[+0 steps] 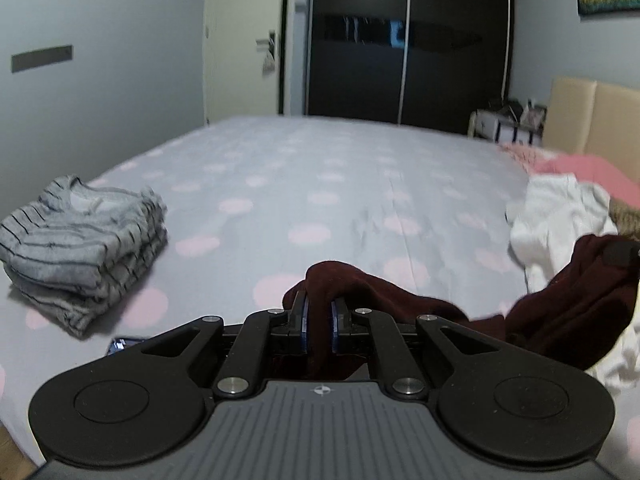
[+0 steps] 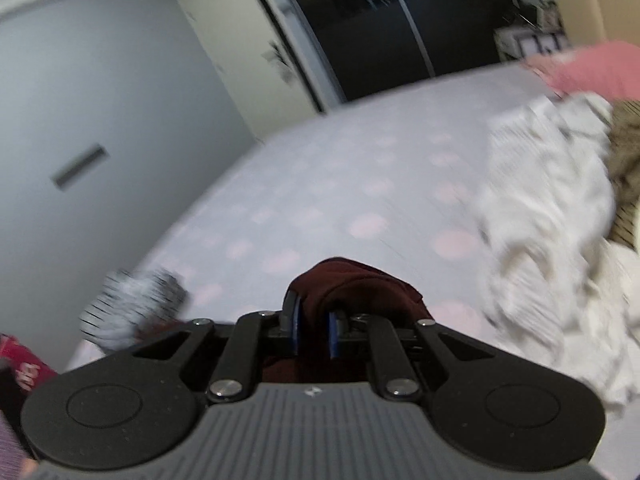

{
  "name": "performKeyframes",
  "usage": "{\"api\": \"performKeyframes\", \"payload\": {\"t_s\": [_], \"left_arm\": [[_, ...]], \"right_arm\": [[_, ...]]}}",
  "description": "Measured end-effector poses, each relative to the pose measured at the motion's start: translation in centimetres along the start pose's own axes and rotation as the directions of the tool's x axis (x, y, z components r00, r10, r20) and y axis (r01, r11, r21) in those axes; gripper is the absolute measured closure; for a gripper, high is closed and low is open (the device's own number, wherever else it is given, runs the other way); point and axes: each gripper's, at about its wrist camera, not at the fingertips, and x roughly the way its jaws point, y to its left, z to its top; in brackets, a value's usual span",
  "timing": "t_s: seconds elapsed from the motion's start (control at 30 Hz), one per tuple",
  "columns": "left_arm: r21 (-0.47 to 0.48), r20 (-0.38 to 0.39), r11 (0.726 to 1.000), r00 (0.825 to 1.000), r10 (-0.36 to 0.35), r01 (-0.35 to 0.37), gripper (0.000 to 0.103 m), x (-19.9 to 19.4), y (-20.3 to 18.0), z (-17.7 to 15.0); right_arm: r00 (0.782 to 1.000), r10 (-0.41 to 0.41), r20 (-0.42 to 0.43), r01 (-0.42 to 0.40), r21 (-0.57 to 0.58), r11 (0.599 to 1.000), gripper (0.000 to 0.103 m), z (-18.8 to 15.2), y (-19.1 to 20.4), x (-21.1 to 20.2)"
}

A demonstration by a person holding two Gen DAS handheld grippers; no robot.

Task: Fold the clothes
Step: 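Grasp the sweater with the left gripper while the right gripper holds another edge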

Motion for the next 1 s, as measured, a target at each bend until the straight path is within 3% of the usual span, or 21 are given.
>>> {"api": "performKeyframes", "payload": {"t_s": [0.07, 0.13, 0.17, 0.2, 0.23, 0.27, 0.43, 0.5, 0.57, 0.63, 0.73, 0.77, 0.83, 0.9, 1.0], "left_arm": [[0.013, -0.029, 1.0, 1.0, -0.008, 0.008, 0.094, 0.2, -0.3, -0.5], [0.025, -0.051, 1.0, 0.999, -0.016, 0.018, 0.085, 0.5, -0.6, -0.9], [0.031, -0.052, 0.999, 0.998, -0.02, 0.022, 0.082, 0.4, -0.9, -1.1], [0.04, -0.044, 0.999, 0.999, -0.027, 0.028, 0.071, 0.3, -1.1, -1.2], [0.048, -0.037, 0.998, 0.999, -0.032, 0.034, 0.054, 0.1, -1.4, -1.2], [0.056, -0.026, 0.997, 0.999, -0.042, 0.043, 0.047, -0.1, -1.8, -1.2], [0.101, -0.029, 0.979, 0.985, -0.173, 0.175, 0.042, -0.6, -3.9, -1.5], [0.109, -0.074, 0.964, 0.969, -0.237, 0.244, 0.042, -0.2, -5.1, -2.0], [0.108, -0.138, 0.95, 0.95, -0.279, 0.295, 0.042, 0.5, -6.0, -2.6], [0.097, -0.187, 0.943, 0.937, -0.296, 0.318, 0.042, 1.1, -6.8, -3.2], [0.065, -0.219, 0.933, 0.917, -0.333, 0.354, 0.043, 1.5, -7.3, -3.5], [0.056, -0.228, 0.928, 0.91, -0.347, 0.368, 0.043, 1.6, -7.5, -3.6], [0.054, -0.249, 0.917, 0.895, -0.371, 0.396, 0.066, 1.7, -7.8, -3.6], [0.067, -0.283, 0.908, 0.881, -0.38, 0.413, 0.082, 2.1, -8.1, -3.6], [0.146, -0.315, 0.91, 0.89, -0.33, 0.389, 0.093, 2.1, -9.0, -4.0]], "right_arm": [[0.995, -0.09, -0.051, 0.09, -0.006, 0.996, 0.084, -0.4, -1.1, 1.0], [0.983, -0.146, -0.111, 0.145, -0.017, 0.989, 0.084, -0.9, -2.2, 1.7], [0.979, -0.15, -0.14, 0.149, -0.016, 0.989, 0.084, -1.2, -2.7, 2.1], [0.974, -0.152, -0.17, 0.152, -0.014, 0.988, 0.084, -1.5, -3.2, 2.4], [0.969, -0.149, -0.198, 0.149, -0.014, 0.989, 0.087, -1.8, -3.6, 2.7], [0.965, -0.143, -0.222, 0.142, -0.021, 0.99, 0.087, -2.3, -3.8, 2.9], [0.919, -0.101, -0.381, 0.071, -0.091, 0.993, 0.089, -5.7, -3.7, 4.3], [0.888, -0.092, -0.45, 0.037, -0.132, 0.991, 0.089, -7.5, -3.2, 4.7], [0.842, -0.079, -0.533, -0.022, -0.18, 0.983, 0.09, -9.4, -2.6, 5.1], [0.795, -0.076, -0.602, -0.079, -0.228, 0.97, 0.09, -11.0, -2.3, 5.0], [0.75, -0.066, -0.658, -0.124, -0.238, 0.963, 0.089, -12.4, -2.5, 4.8], [0.748, -0.061, -0.661, -0.123, -0.227, 0.966, 0.089, -12.5, -2.8, 4.6], [0.745, -0.051, -0.665, -0.116, -0.204, 0.972, 0.089, -12.5, -3.6, 4.3], [0.743, -0.043, -0.667, -0.106, -0.182, 0.978, 0.086, -12.4, -4.5, 4.1], [0.747, -0.046, -0.663, -0.095, -0.174, 0.98, 0.084, -12.2, -5.3, 3.4]]}}
